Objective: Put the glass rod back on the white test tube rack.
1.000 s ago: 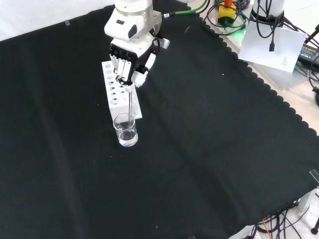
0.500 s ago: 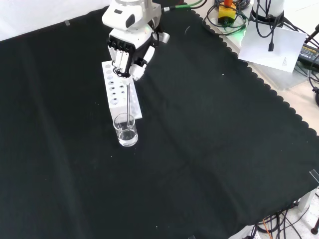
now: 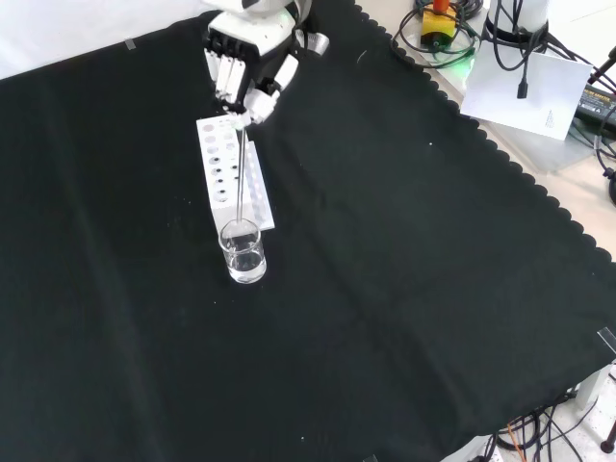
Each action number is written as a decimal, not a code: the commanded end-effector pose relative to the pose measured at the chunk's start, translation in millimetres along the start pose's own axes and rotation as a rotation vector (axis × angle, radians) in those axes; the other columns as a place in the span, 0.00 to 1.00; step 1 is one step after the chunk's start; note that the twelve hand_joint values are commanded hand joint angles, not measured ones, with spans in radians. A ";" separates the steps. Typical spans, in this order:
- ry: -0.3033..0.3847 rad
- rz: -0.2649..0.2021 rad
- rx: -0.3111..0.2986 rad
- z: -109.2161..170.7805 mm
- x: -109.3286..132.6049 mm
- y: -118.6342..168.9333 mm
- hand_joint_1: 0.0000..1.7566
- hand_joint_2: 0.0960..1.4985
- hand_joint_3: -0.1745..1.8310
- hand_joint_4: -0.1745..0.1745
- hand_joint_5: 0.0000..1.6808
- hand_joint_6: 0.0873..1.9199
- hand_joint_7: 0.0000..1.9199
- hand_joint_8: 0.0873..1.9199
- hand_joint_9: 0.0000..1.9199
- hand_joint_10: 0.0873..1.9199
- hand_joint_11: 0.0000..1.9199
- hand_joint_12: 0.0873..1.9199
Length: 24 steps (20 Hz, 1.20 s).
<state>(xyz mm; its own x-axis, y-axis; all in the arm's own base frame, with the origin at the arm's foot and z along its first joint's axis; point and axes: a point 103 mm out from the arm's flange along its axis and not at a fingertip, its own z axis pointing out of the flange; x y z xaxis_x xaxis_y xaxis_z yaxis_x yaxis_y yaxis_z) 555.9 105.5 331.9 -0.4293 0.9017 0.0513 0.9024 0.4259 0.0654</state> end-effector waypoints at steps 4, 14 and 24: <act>0.005 0.082 -0.023 -32.0 -20.9 -21.2 0.73 0.72 0.09 0.00 0.63 0.27 0.51 0.68 0.83 0.52 0.84 0.37; -0.021 0.203 -0.008 -32.4 -78.6 -57.1 0.73 0.72 0.09 0.00 0.63 0.27 0.51 0.68 0.83 0.52 0.84 0.37; -0.017 0.221 0.016 -18.0 -89.3 -62.0 0.73 0.72 0.09 0.00 0.63 0.27 0.51 0.68 0.83 0.52 0.84 0.37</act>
<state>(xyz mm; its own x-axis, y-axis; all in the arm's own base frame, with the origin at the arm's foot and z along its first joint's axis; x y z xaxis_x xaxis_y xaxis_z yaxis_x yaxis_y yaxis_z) 534.3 -5.9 343.6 -0.2162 0.9755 0.0408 0.9759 0.2147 0.0389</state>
